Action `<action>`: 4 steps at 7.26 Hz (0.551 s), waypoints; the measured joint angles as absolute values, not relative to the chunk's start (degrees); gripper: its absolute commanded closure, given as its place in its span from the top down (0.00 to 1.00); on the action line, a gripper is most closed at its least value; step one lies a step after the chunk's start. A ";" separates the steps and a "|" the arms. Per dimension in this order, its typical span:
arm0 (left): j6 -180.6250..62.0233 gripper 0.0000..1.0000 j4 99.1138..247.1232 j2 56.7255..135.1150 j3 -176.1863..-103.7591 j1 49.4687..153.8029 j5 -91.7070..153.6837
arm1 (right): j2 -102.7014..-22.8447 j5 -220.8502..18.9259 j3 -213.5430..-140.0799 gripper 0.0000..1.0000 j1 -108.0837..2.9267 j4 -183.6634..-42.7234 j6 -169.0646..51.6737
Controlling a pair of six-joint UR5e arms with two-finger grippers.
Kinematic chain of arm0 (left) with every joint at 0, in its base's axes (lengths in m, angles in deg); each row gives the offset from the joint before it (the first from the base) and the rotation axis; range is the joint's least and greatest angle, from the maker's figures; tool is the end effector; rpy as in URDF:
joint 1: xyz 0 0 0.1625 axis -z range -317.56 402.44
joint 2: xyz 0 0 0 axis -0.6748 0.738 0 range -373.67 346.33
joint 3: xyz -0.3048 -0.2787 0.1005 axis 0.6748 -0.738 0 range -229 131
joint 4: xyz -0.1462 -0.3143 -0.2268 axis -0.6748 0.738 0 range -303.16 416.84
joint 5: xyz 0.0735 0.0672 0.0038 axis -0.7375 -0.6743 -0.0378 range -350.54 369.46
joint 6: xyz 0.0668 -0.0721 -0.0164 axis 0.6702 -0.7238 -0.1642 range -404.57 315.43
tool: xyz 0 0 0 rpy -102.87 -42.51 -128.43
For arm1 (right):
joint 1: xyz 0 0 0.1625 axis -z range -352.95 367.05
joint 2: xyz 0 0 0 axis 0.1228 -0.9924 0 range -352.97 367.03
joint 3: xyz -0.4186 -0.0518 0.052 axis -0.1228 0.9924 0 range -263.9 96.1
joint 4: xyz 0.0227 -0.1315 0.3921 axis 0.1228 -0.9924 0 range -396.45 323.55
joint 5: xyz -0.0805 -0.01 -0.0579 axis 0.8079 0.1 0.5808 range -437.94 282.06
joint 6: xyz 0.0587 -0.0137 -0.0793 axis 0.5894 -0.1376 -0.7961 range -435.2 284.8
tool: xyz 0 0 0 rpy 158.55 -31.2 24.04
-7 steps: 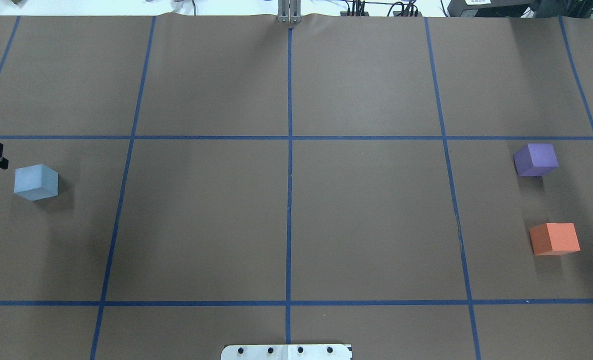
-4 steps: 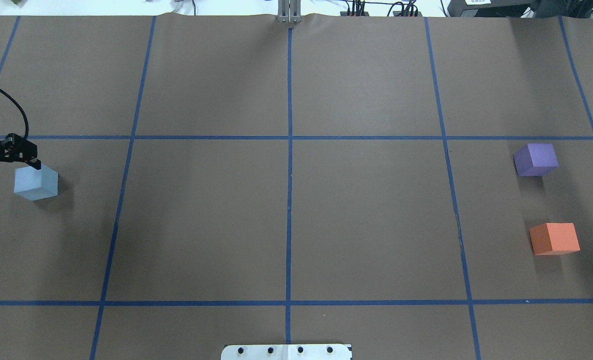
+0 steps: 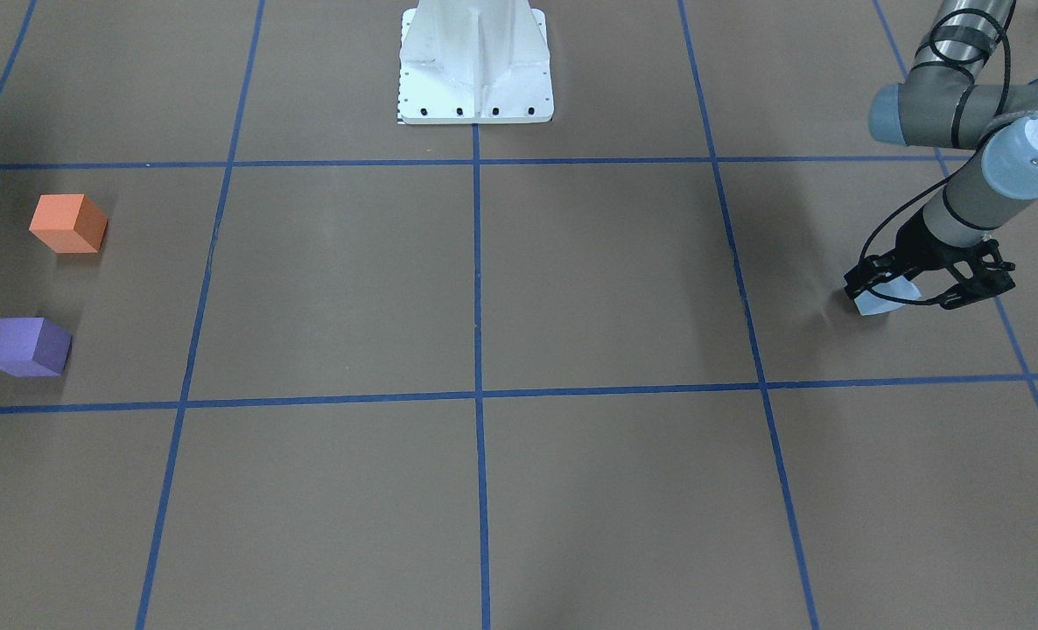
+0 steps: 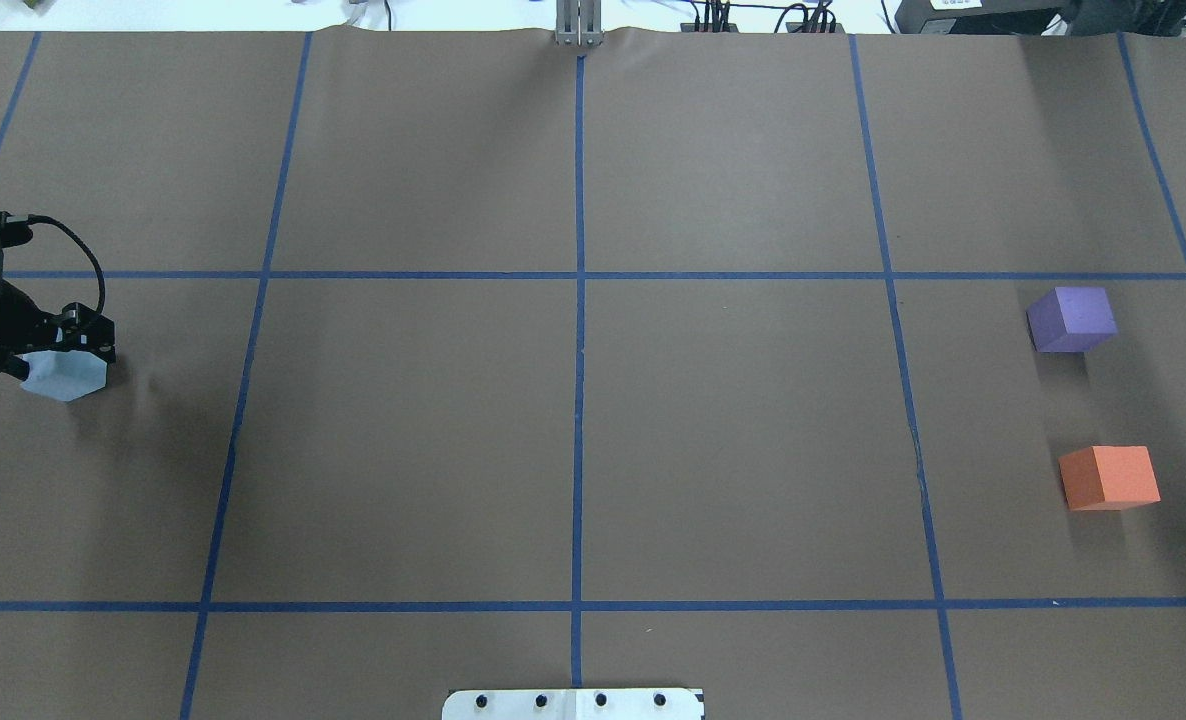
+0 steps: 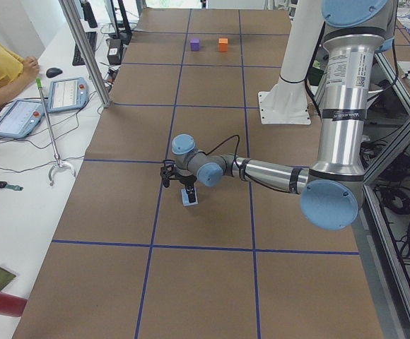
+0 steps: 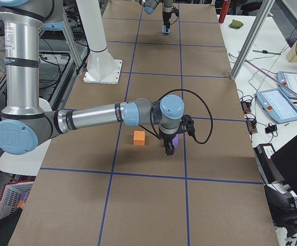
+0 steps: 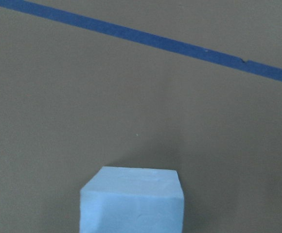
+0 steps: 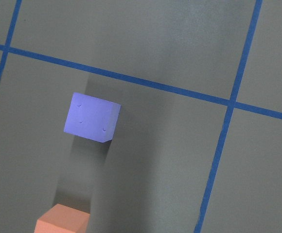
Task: Place blue block between orange and purple blocks
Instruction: 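Close the left gripper on the light-blue cube and lift it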
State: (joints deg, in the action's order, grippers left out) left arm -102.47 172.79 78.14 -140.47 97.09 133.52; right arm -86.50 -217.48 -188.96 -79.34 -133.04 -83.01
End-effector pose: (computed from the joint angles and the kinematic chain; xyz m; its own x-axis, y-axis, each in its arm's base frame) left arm 0.2448 -0.4791 0.5883 0.7026 -0.2298 -0.6735 0.1701 0.9732 -0.1546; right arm 0.0283 -0.4656 0.5641 0.6290 -0.2402 0.7394 0.1495 0.9707 0.1881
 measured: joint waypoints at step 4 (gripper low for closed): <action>-99.93 0.98 172.80 77.73 -141.36 97.19 133.73 | -88.16 -219.88 -189.11 1.00 -79.34 -133.00 -83.00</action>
State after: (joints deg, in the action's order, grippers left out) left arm -99.93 172.80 77.73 -141.36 97.19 133.73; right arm -88.16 -219.88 -189.11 -79.34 -133.00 -83.00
